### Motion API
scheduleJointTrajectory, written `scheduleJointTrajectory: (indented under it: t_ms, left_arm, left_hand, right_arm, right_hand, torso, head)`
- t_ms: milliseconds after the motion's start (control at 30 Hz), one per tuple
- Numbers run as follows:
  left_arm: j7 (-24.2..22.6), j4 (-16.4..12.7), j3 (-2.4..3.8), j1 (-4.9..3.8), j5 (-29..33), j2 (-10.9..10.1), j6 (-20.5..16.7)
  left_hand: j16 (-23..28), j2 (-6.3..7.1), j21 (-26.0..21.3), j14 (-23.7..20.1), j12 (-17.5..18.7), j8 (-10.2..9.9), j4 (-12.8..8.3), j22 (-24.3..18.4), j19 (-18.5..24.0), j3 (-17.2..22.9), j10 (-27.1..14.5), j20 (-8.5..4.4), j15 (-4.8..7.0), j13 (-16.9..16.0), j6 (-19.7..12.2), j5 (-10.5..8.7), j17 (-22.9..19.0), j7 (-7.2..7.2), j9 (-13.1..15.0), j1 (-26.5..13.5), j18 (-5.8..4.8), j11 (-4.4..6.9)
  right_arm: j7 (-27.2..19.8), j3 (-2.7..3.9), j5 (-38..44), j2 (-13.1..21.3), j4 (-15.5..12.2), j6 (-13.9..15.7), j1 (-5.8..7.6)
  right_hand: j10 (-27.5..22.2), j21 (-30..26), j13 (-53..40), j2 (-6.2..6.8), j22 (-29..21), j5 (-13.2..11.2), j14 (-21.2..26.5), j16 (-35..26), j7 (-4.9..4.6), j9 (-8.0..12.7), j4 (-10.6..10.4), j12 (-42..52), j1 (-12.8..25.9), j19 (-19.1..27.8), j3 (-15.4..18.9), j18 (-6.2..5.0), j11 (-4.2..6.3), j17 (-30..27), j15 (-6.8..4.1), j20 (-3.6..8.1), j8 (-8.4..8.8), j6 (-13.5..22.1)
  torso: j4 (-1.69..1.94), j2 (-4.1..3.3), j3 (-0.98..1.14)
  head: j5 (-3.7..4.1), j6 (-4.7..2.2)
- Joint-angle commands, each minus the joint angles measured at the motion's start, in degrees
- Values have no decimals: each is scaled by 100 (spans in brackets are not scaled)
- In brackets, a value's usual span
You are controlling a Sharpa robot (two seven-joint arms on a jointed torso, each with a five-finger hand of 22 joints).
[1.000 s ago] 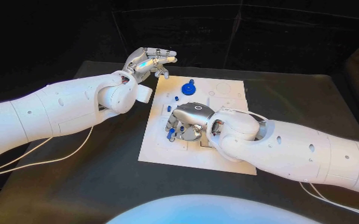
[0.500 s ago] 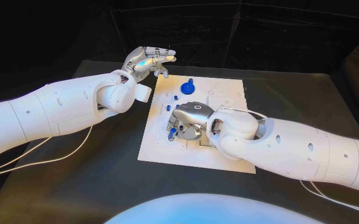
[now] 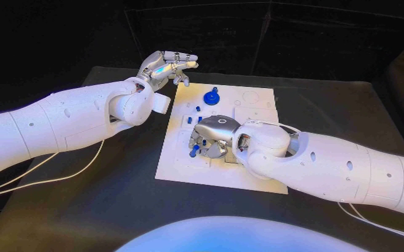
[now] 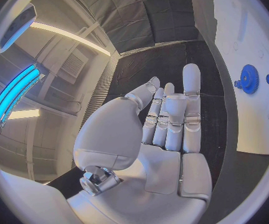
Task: Assemble the parts on the task board
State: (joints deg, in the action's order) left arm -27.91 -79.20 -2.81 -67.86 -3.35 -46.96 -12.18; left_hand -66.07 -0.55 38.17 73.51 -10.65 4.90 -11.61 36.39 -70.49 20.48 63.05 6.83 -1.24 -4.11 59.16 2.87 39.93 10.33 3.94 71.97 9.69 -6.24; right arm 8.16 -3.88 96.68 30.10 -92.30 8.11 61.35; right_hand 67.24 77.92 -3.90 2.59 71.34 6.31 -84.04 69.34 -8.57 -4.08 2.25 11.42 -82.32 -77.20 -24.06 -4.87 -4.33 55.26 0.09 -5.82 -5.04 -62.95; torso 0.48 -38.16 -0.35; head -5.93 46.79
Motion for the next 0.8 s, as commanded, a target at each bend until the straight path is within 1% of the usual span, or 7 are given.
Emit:
scheduleJointTrajectory:
  t_ms: [33,133,267,467,533,633,800]
  left_arm:
    - [-34,-2,5,-9,22,-1,60]
    - [-34,-1,5,-9,22,-4,61]
    - [-35,-1,5,-9,22,-4,63]
    - [-36,-1,5,-9,22,-3,59]
    - [-36,-1,5,-9,22,-1,60]
    - [-34,-3,5,-9,22,0,61]
    - [-34,-6,5,-9,22,-6,58]
  left_hand:
    - [38,16,-21,-24,-28,18,18,-6,27,-3,-32,-8,3,-8,-4,-10,-6,25,-2,35,77,-9]
    - [38,16,-21,-24,-28,18,18,-6,27,-3,-32,-8,3,-8,-4,-10,-6,25,-2,35,77,-9]
    - [38,16,-21,-24,-28,18,18,-6,27,-3,-32,-8,3,-8,-4,-10,-6,25,-2,35,77,-9]
    - [38,16,-21,-24,-28,18,18,-6,27,-3,-32,-8,3,-8,-4,-10,-6,25,-2,35,77,-9]
    - [38,16,-21,-24,-28,18,18,-6,27,-3,-32,-8,3,-8,-4,-10,-6,25,-2,35,77,-9]
    - [38,16,-21,-24,-28,18,18,-6,27,-3,-32,-8,3,-8,-4,-10,-6,25,-2,35,77,-9]
    - [38,16,-21,-24,-28,18,18,-6,27,-3,-32,-8,3,-8,-4,-10,-6,25,-2,35,77,-9]
  right_arm:
    - [24,2,63,26,-40,-22,7]
    - [55,2,98,47,-61,13,4]
    - [103,1,128,41,-69,16,3]
    - [149,-3,141,-64,-3,-73,2]
    - [158,-40,146,-97,11,-98,1]
    - [163,-78,152,-124,20,-117,1]
    - [157,-111,156,-157,30,-128,1]
  right_hand:
    - [8,14,-4,-16,7,27,-42,3,-20,-5,12,-16,50,22,-27,41,-19,2,-30,-15,-20,-27]
    - [16,15,-5,-14,8,27,-42,3,-17,-6,12,-18,56,23,-28,41,-17,2,-31,-16,-23,-34]
    - [21,15,-5,3,8,23,-41,4,-16,-6,8,-28,81,26,-22,40,-16,-2,-32,-16,-21,-38]
    - [-55,1,9,106,-11,67,-38,12,-57,25,-59,-129,254,51,35,36,-53,-9,-4,-34,69,97]
    - [-127,-21,20,138,-43,91,-33,8,-83,35,-83,-188,306,77,48,29,-82,-23,16,-48,112,171]
    - [-161,-30,22,159,-55,99,-30,8,-97,35,-95,-222,333,88,52,26,-98,-28,29,-61,127,204]
    - [-173,-39,20,180,-67,103,-29,12,-108,34,-108,-242,361,99,63,22,-110,-29,38,-71,133,226]
  torso:
    - [-1,1,1]
    - [-6,1,1]
    - [-2,1,1]
    - [0,1,-3]
    - [3,-1,-1]
    - [11,-6,-2]
    - [5,-1,-6]
  head:
    - [-7,5]
    - [-12,4]
    - [-4,0]
    - [-1,4]
    - [1,8]
    - [6,10]
    - [5,10]
